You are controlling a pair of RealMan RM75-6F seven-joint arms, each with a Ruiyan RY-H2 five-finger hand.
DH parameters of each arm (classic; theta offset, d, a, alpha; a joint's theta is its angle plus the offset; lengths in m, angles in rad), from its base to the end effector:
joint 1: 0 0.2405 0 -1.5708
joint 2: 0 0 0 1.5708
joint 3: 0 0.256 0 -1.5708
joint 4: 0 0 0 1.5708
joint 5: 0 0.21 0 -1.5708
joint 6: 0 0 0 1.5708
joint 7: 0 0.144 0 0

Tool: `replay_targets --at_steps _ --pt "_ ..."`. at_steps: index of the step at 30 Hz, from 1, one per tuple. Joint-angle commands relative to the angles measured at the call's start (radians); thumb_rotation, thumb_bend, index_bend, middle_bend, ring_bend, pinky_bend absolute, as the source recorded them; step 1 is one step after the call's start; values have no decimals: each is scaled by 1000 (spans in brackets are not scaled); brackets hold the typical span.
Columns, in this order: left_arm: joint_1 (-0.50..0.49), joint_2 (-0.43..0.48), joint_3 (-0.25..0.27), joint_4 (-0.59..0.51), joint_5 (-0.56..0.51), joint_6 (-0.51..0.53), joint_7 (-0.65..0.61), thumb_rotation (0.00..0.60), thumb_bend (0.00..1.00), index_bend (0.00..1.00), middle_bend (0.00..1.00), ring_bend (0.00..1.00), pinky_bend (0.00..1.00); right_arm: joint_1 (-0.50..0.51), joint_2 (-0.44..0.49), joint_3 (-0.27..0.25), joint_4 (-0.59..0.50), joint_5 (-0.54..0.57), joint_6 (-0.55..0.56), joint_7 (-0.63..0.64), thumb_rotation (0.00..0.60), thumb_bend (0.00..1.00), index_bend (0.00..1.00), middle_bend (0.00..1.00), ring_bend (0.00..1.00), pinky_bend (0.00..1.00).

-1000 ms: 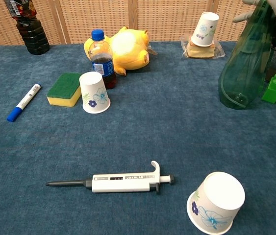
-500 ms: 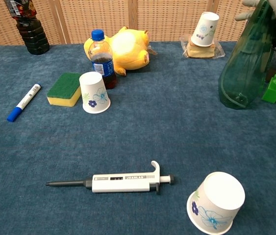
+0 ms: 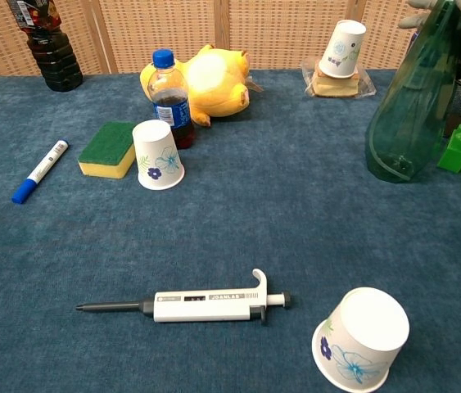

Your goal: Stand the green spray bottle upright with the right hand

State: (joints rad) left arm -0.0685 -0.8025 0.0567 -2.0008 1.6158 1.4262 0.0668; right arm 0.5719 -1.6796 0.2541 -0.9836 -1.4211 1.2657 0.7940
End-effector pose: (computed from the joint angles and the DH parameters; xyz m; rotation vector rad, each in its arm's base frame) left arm -0.2505 0.1479 0.1930 -1.5534 -0.9934 -0.8481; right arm -0.2327 -0.3658 0.0376 1.2195 -1.3550 1.7032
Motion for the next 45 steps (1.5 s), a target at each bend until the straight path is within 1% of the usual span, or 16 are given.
replay_targets --at_steps 1,15,24,31,45 --pt "0 1 0 -1 0 1 1 529 240 420 323 275 164 -1 1 1 1 1 0 0 0 231 0 141 6 20" --pt "-3 -2 0 -5 5 -1 6 526 240 420 323 274 164 -24 24 -4 -7 0 22 -3 0 230 0 139 1 3" --pt "-6 -3 -1 -8 7 -3 11 519 239 420 323 274 163 -44 37 -14 5 10 12 -3 0 230 0 139 1 0" --pt "-8 -3 -1 -16 10 -6 19 530 240 420 323 274 163 -65 50 -22 14 10 22 3 0 230 0 139 1 0" --pt "-7 -3 3 -28 18 -4 29 523 240 421 323 274 163 -132 112 -44 -13 1 65 30 0 224 0 139 1 0"
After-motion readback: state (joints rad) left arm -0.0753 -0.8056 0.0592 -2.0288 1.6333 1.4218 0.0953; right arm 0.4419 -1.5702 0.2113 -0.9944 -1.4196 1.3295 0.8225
